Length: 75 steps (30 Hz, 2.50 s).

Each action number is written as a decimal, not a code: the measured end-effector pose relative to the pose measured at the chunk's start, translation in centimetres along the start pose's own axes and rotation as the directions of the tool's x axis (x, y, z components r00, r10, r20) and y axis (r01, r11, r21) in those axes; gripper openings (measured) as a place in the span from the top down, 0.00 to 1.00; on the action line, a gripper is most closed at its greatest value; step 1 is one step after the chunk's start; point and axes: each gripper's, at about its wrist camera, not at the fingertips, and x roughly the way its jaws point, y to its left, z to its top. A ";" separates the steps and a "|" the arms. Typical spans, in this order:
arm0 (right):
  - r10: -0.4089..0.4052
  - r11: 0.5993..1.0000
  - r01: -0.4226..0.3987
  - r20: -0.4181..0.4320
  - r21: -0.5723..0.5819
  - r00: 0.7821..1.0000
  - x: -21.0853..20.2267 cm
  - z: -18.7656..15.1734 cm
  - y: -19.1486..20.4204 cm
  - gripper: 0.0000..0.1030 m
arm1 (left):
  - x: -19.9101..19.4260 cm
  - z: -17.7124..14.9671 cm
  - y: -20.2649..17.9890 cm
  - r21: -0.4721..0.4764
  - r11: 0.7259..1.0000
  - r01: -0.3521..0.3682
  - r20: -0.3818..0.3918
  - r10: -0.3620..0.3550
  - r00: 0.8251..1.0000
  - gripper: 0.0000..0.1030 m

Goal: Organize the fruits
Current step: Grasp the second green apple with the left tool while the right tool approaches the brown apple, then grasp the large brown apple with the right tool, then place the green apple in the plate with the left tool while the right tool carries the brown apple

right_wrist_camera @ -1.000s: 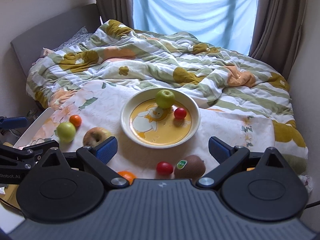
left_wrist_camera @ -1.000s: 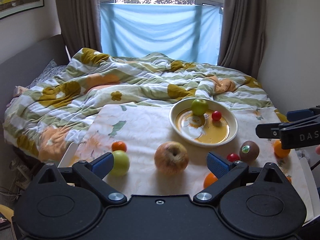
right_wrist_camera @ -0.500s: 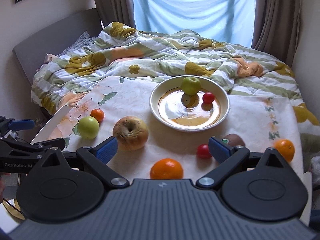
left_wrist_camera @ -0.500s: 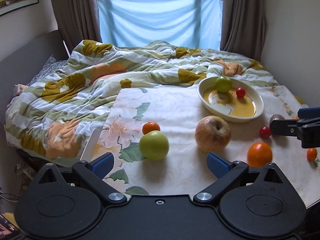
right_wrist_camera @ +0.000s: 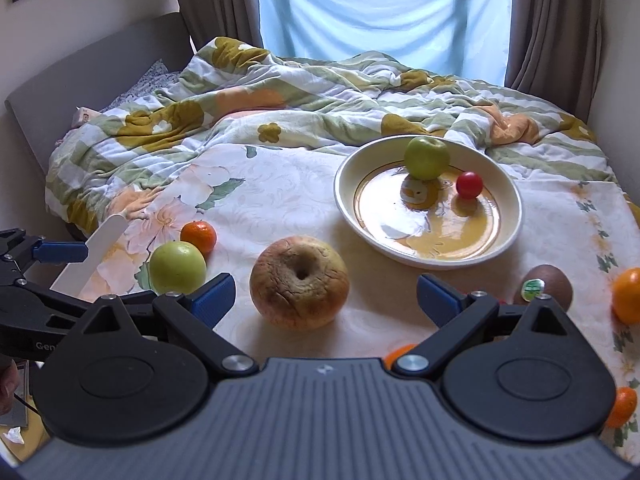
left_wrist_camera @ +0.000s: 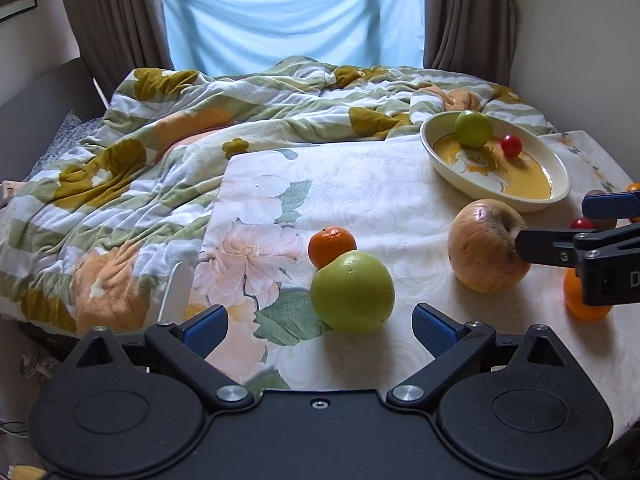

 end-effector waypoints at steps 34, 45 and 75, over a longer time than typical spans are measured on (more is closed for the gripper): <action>-0.011 0.999 0.015 -0.086 0.041 0.996 6.3 -0.7 1.5 0.00 | 3.5 -0.6 -0.1 0.026 0.993 0.116 -0.052 -0.114 0.992 0.43; 0.009 0.999 -0.006 -0.074 0.034 0.997 6.2 -1.3 1.6 0.14 | 2.3 -0.9 0.0 0.005 0.995 0.099 -0.018 -0.099 0.995 0.44; 0.041 0.999 -0.041 -0.035 0.004 0.999 2.0 0.2 1.3 0.14 | -1.8 0.3 -0.5 -0.064 0.994 0.094 0.034 -0.092 0.995 0.50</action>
